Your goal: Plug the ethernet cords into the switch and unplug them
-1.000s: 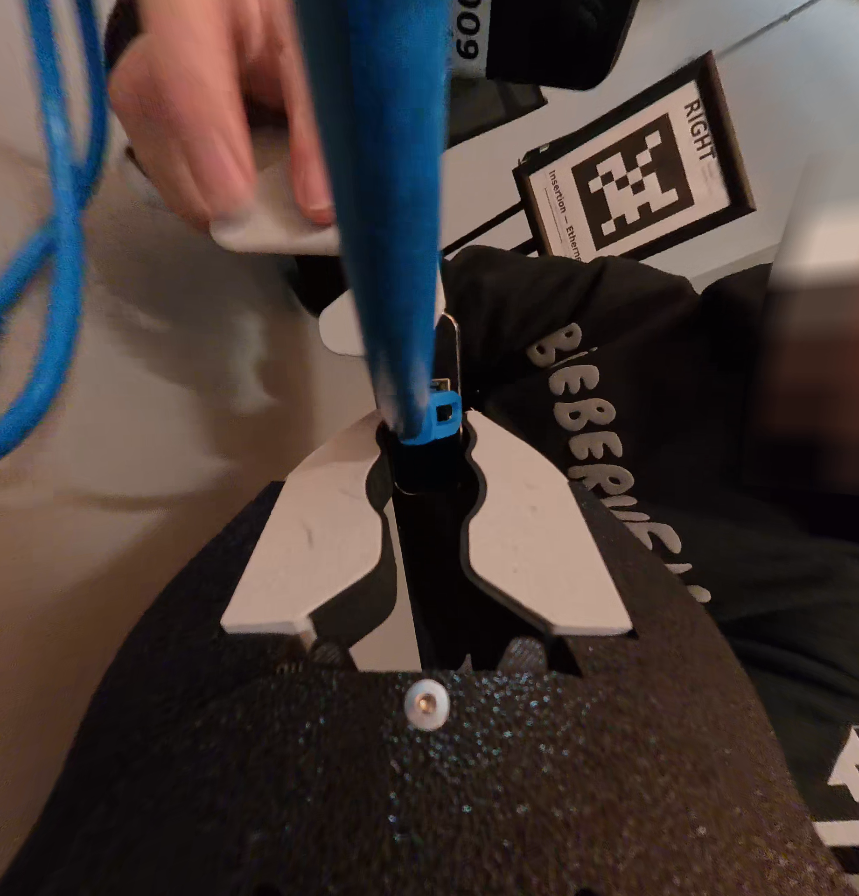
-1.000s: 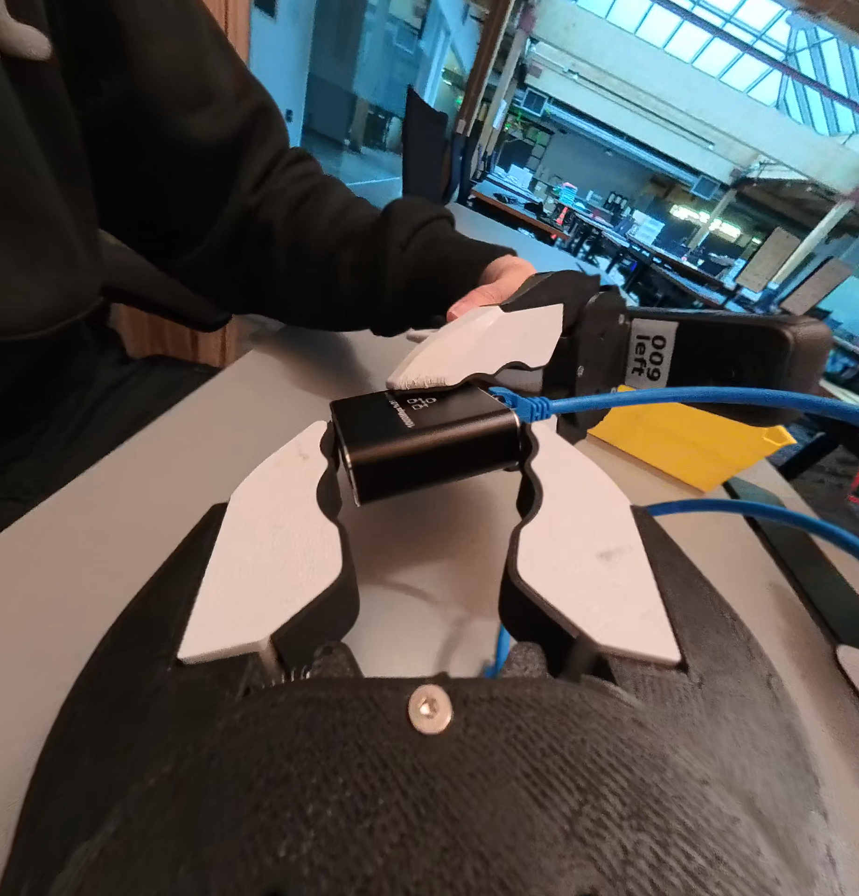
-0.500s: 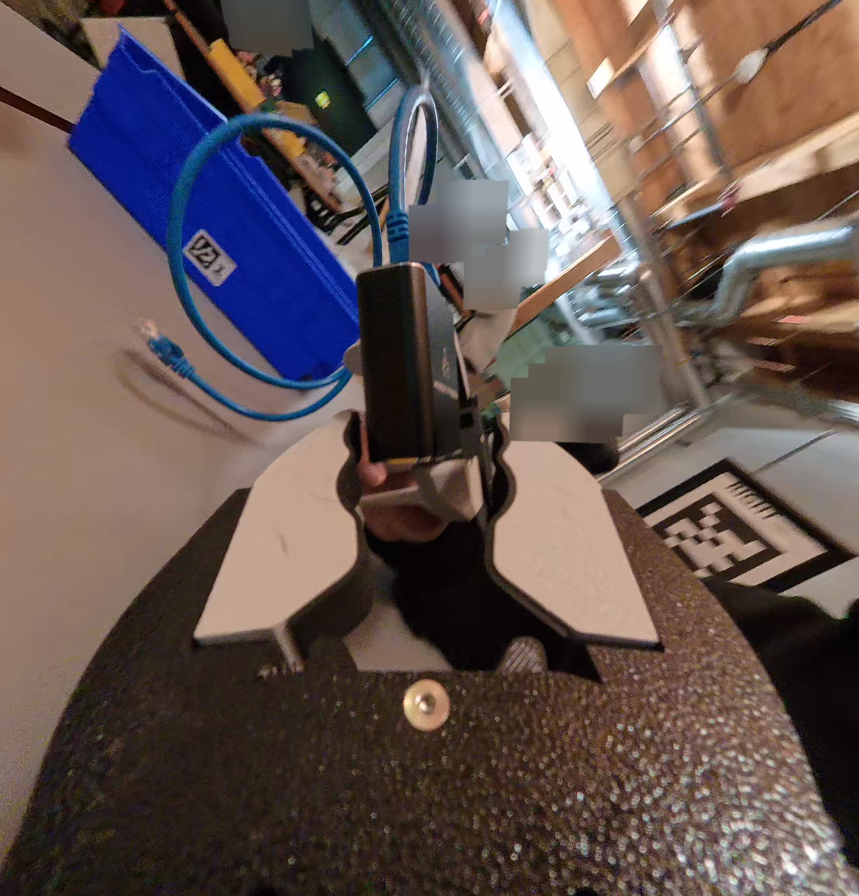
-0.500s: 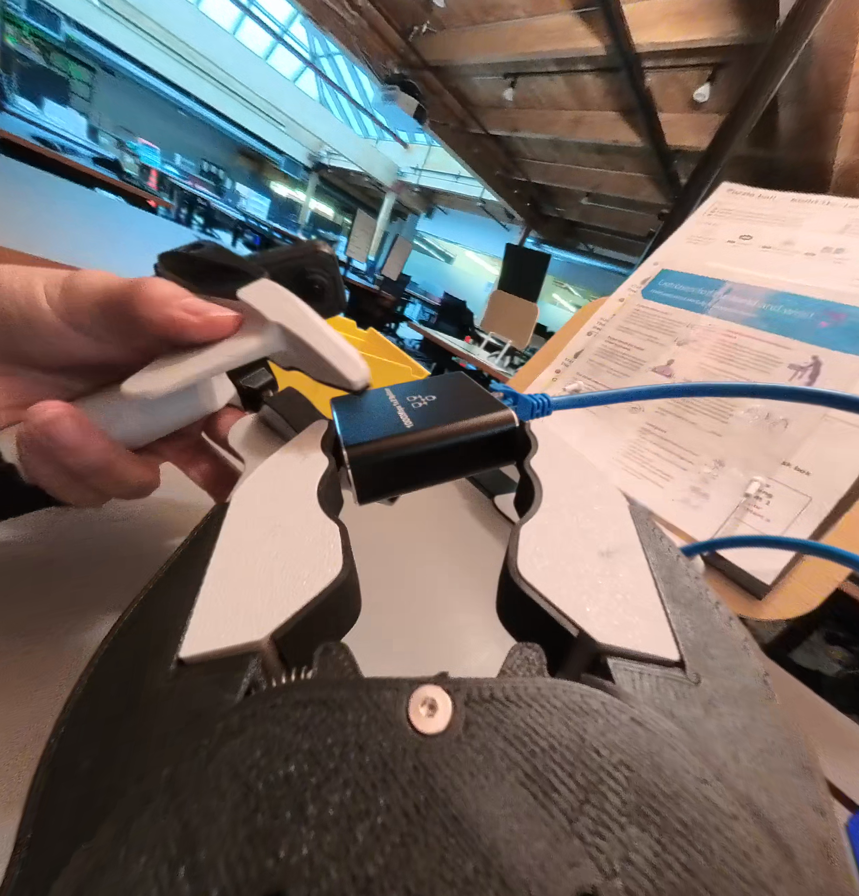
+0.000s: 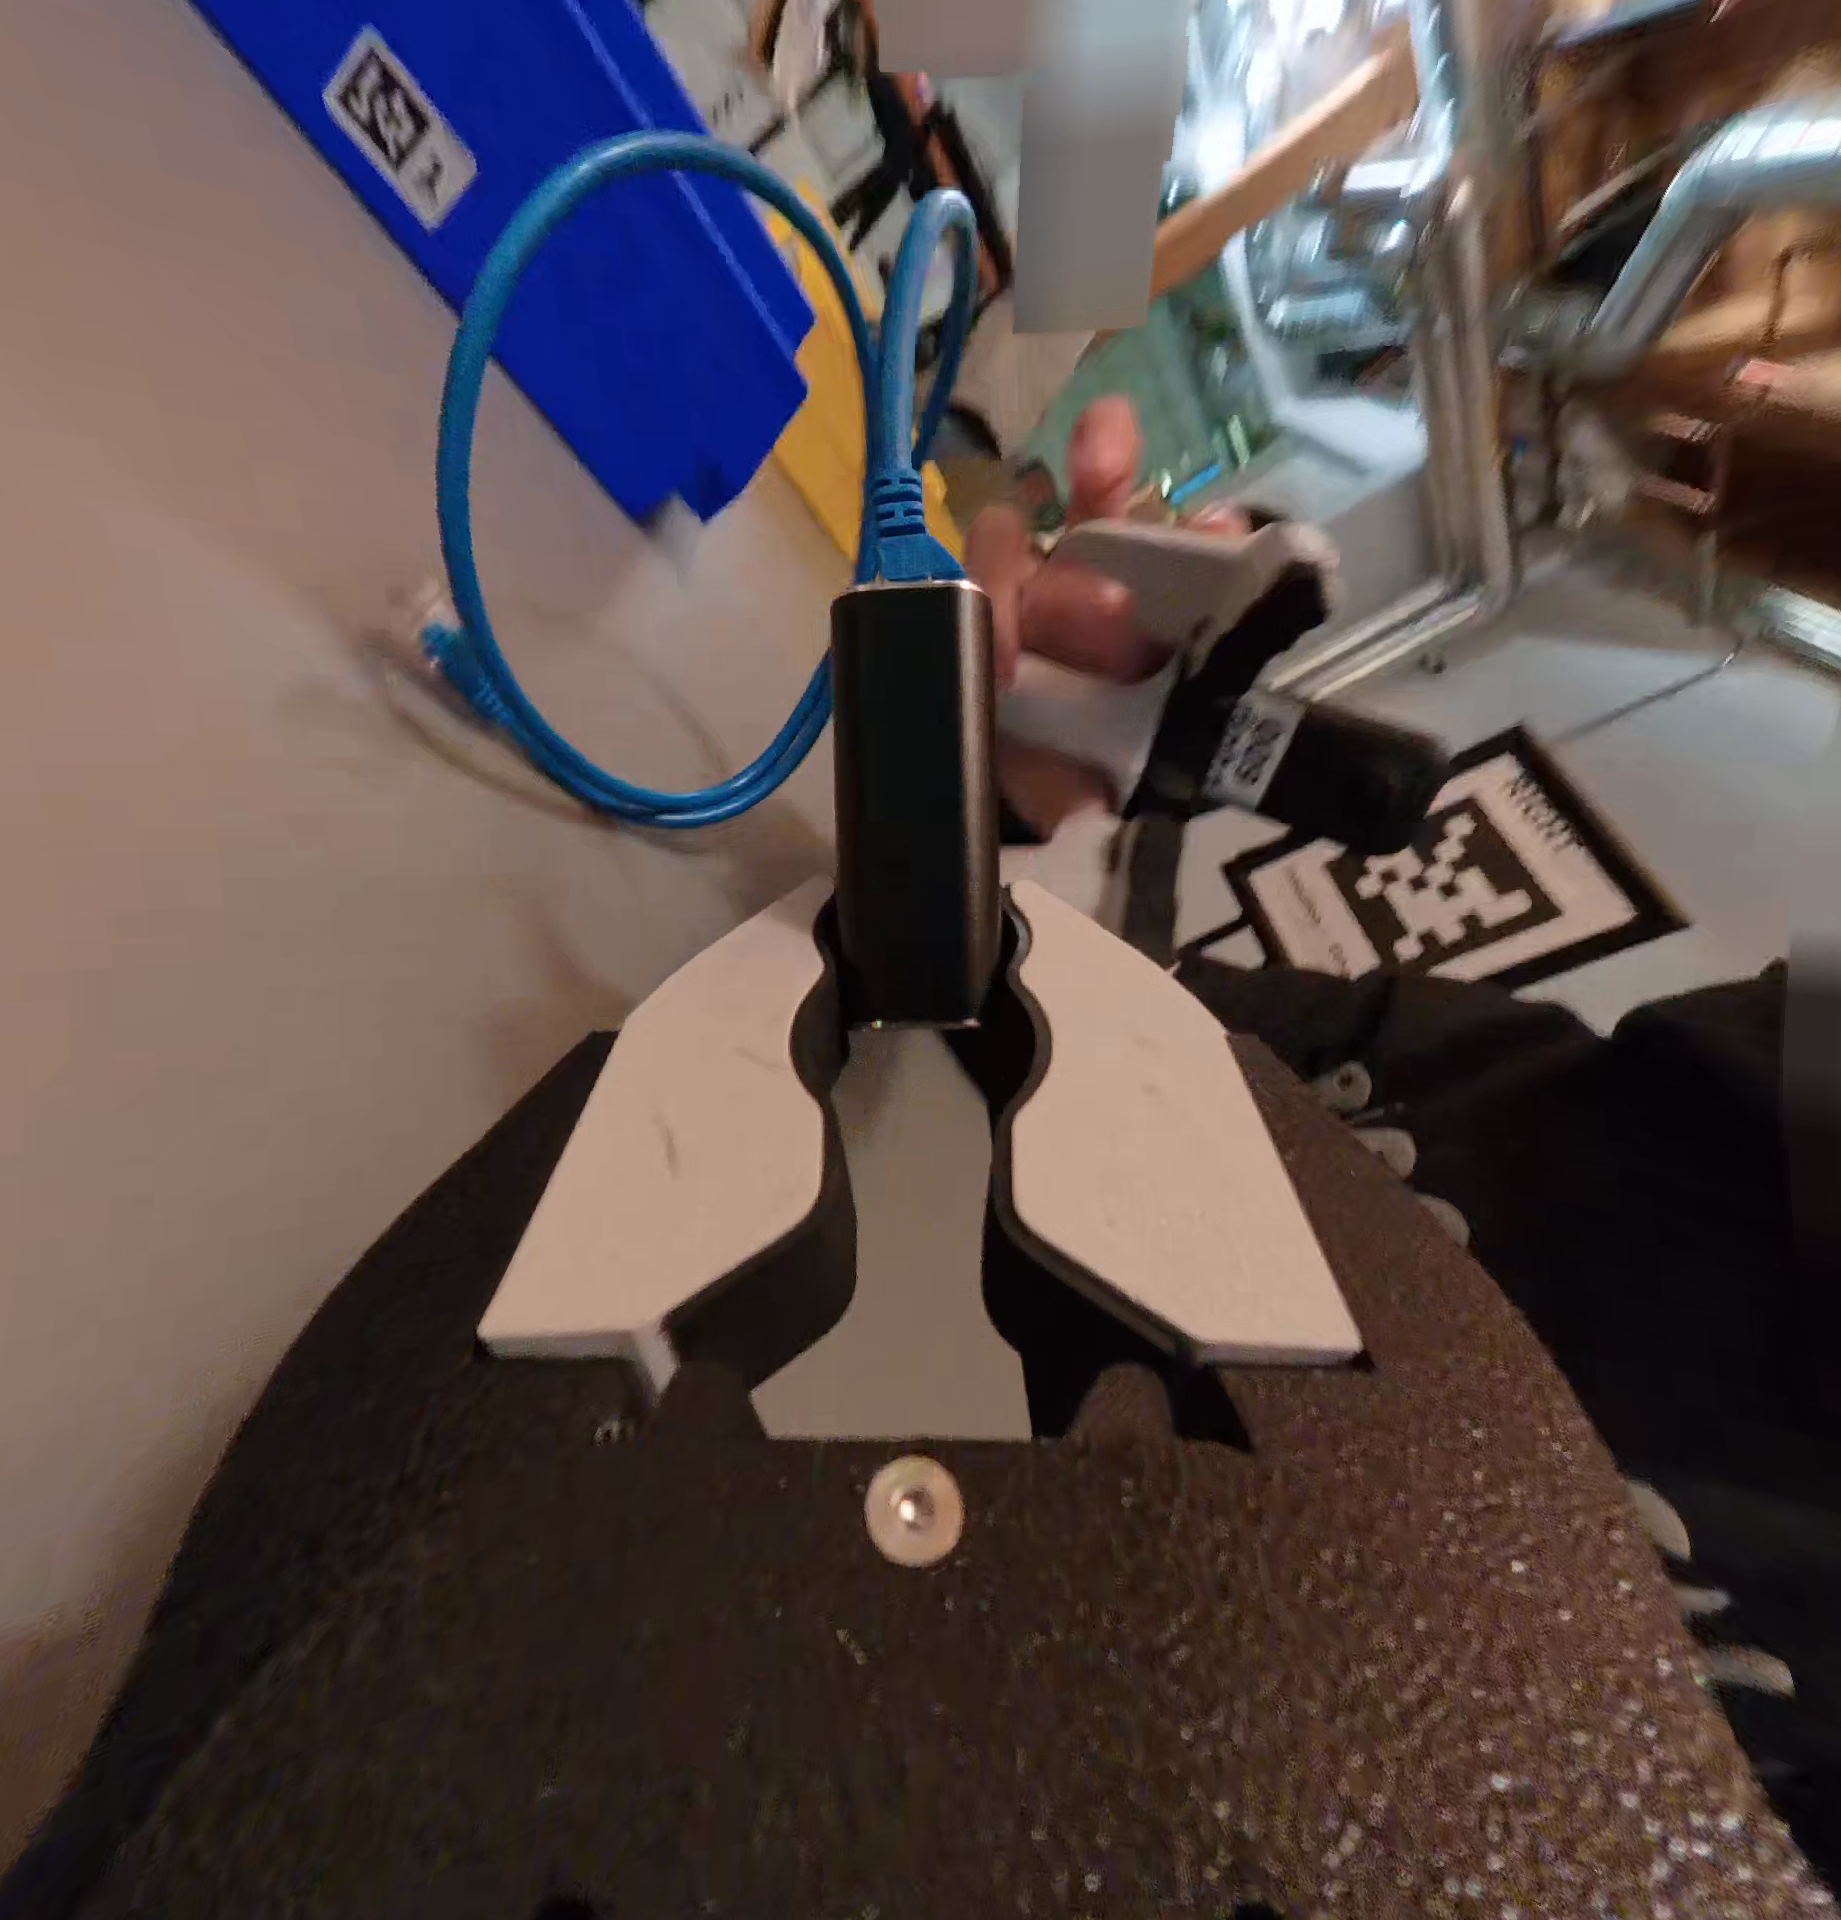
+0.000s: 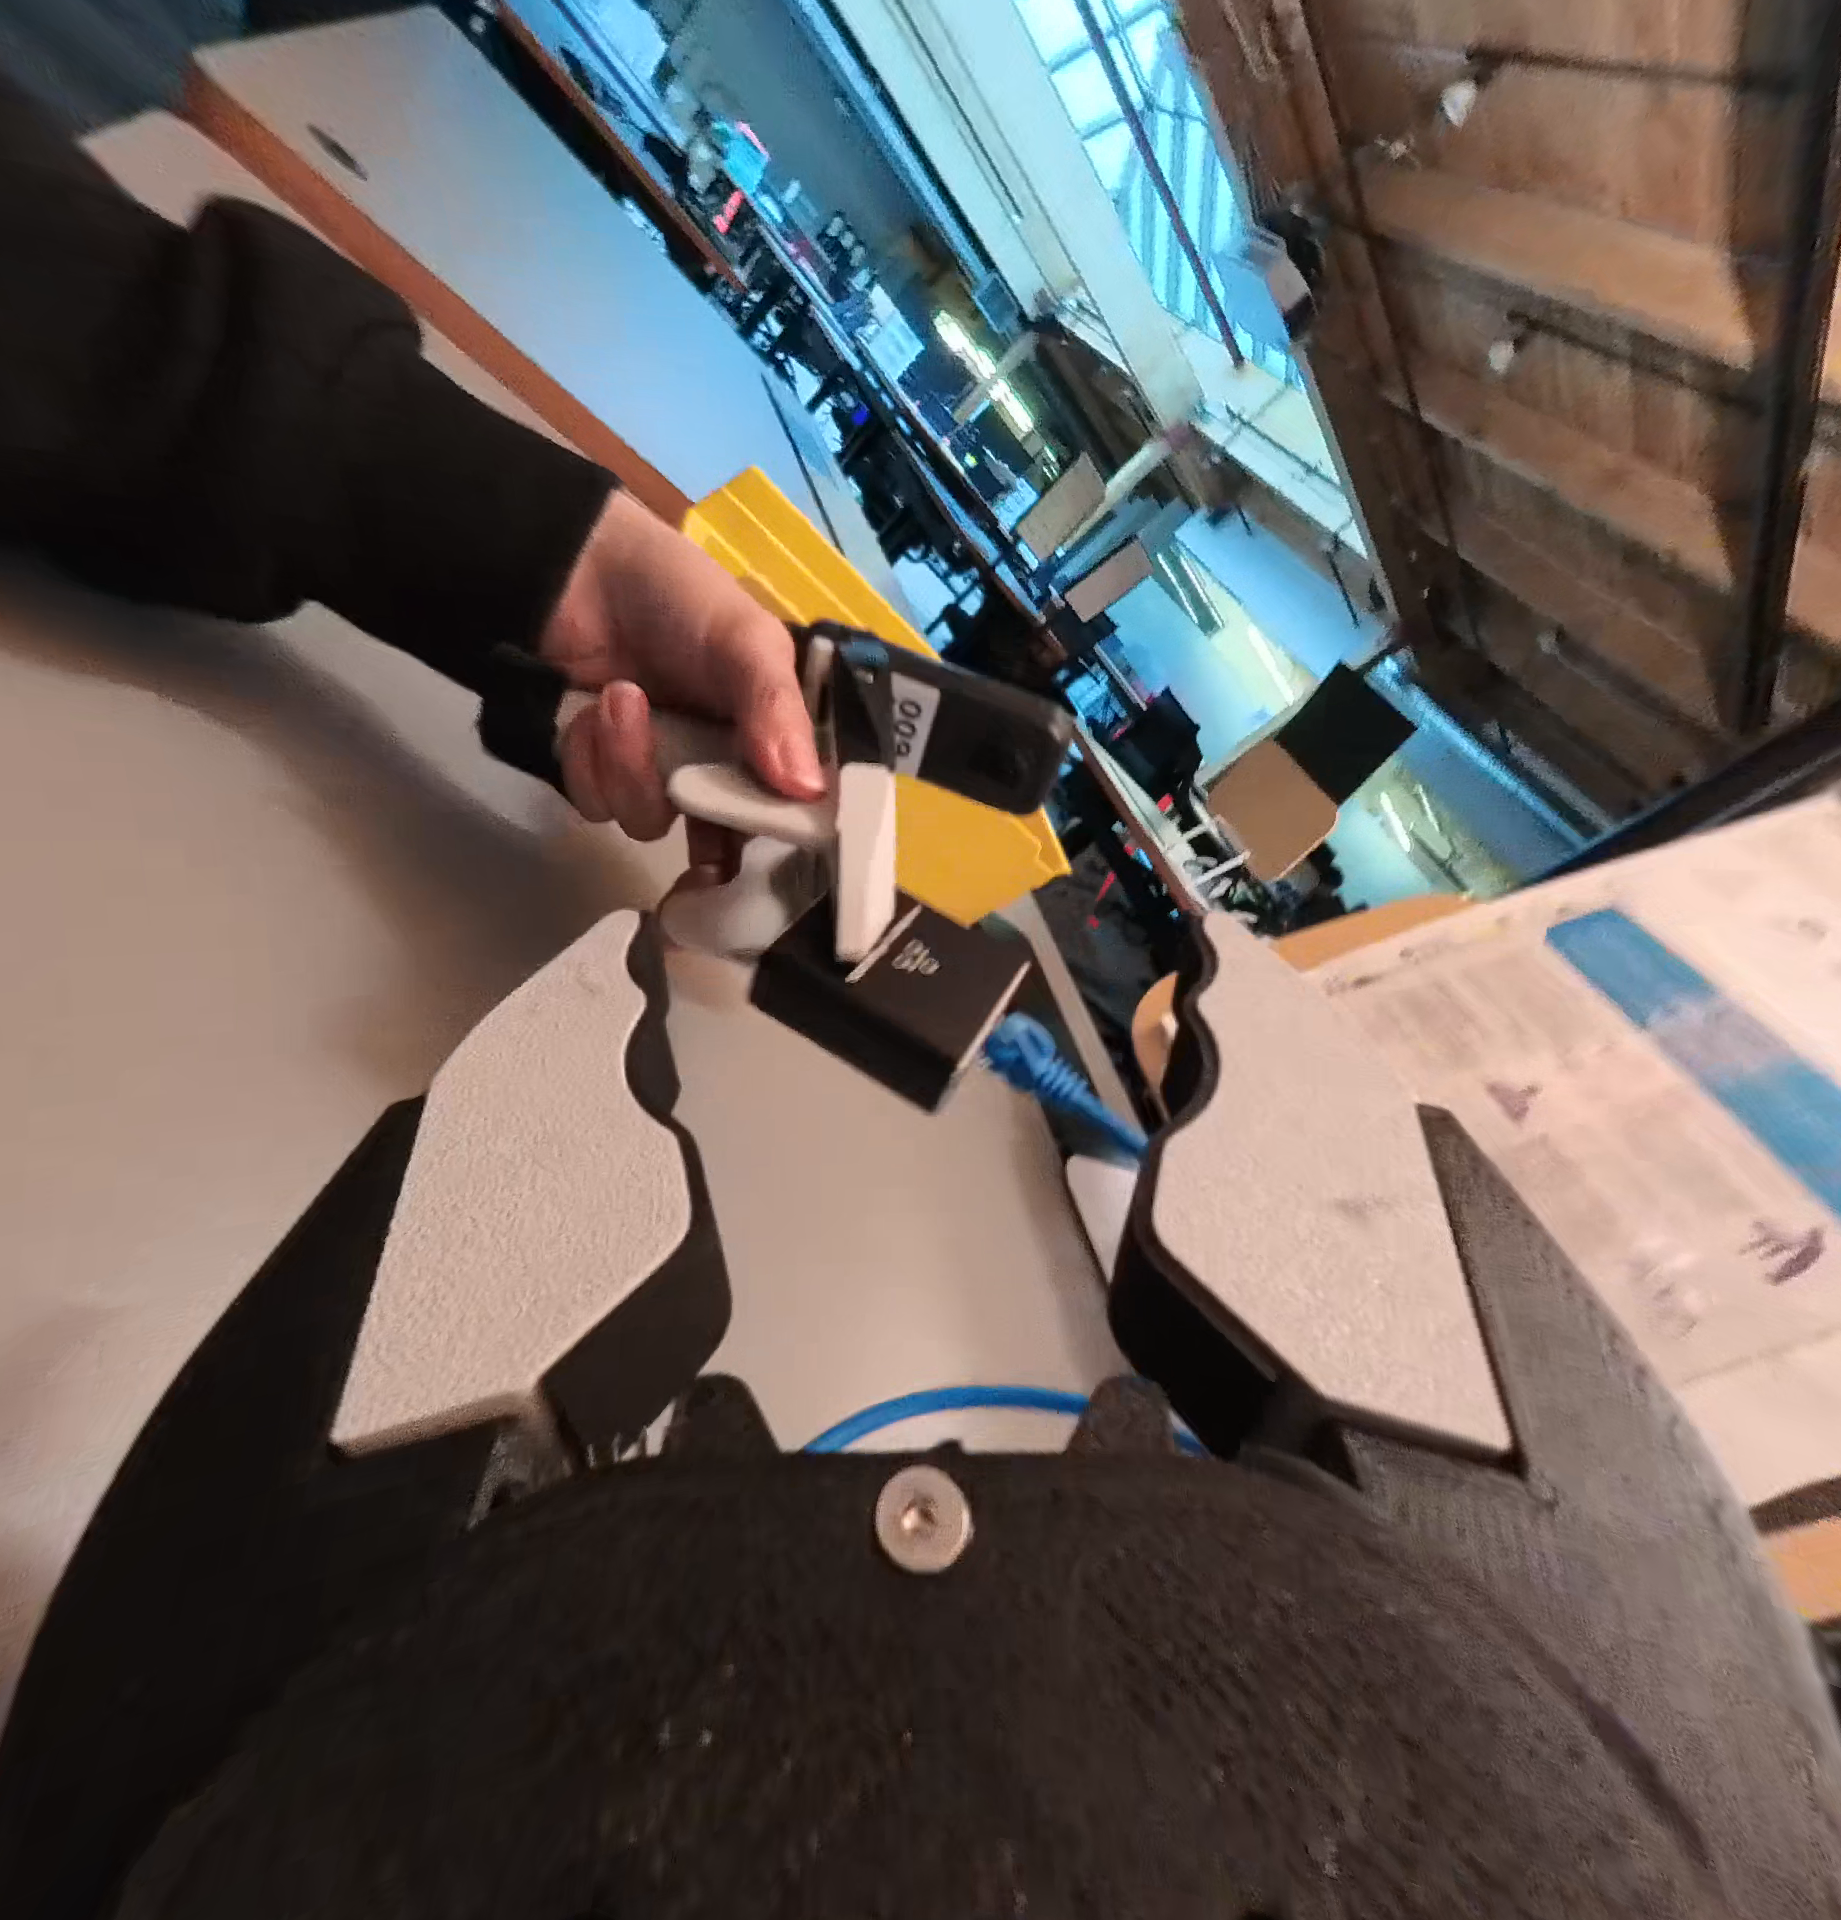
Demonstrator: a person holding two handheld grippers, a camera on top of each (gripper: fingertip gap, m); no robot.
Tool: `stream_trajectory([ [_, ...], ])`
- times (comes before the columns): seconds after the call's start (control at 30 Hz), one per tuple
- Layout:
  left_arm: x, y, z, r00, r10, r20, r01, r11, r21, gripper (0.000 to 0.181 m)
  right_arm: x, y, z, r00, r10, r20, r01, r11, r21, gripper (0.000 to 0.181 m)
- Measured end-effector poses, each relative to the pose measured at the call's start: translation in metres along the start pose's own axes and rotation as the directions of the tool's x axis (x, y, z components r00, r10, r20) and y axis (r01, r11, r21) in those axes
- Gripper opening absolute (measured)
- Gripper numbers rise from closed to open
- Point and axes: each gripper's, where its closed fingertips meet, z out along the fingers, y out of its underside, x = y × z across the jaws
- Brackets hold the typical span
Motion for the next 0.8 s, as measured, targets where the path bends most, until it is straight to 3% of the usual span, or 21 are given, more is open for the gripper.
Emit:
stream_trajectory([
  [0.23, 0.014, 0.024, -0.004, 0.996, 0.030, -0.084, -0.054, 0.949, -0.312, 0.025, 0.023, -0.046, -0.011, 0.968, 0.066, 0.244, -0.077, 0.996, 0.040, 0.092],
  [0.33, 0.033, 0.018, -0.004, 0.986, 0.026, -0.162, -0.091, 0.910, -0.404, 0.025, 0.029, -0.051, -0.011, 0.934, 0.073, 0.349, -0.058, 0.997, -0.052, 0.095],
  [0.4, 0.049, 0.012, -0.004, 0.979, 0.022, -0.201, -0.115, 0.878, -0.464, 0.025, 0.041, -0.053, -0.003, 0.941, 0.077, 0.330, -0.066, 0.997, -0.044, 0.093],
  [0.5, 0.067, -0.006, 0.000, 0.979, 0.008, -0.203, -0.110, 0.862, -0.495, 0.025, 0.033, -0.040, 0.009, 0.893, 0.211, 0.398, -0.208, 0.977, -0.050, 0.099],
  [0.57, 0.071, -0.007, 0.001, 0.985, 0.005, -0.174, -0.099, 0.841, -0.532, 0.025, 0.030, -0.025, 0.014, 0.894, 0.251, 0.372, -0.254, 0.966, -0.043, 0.098],
  [0.7, 0.068, -0.007, -0.003, 0.986, -0.092, -0.138, 0.000, 0.830, -0.558, 0.025, 0.024, 0.000, 0.018, 0.894, 0.287, 0.343, -0.282, 0.957, -0.067, 0.083],
  [0.8, 0.062, 0.000, -0.003, 0.985, -0.136, -0.103, 0.049, 0.806, -0.590, 0.025, 0.011, 0.000, 0.022, 0.879, 0.311, 0.361, -0.332, 0.943, -0.005, 0.066],
])
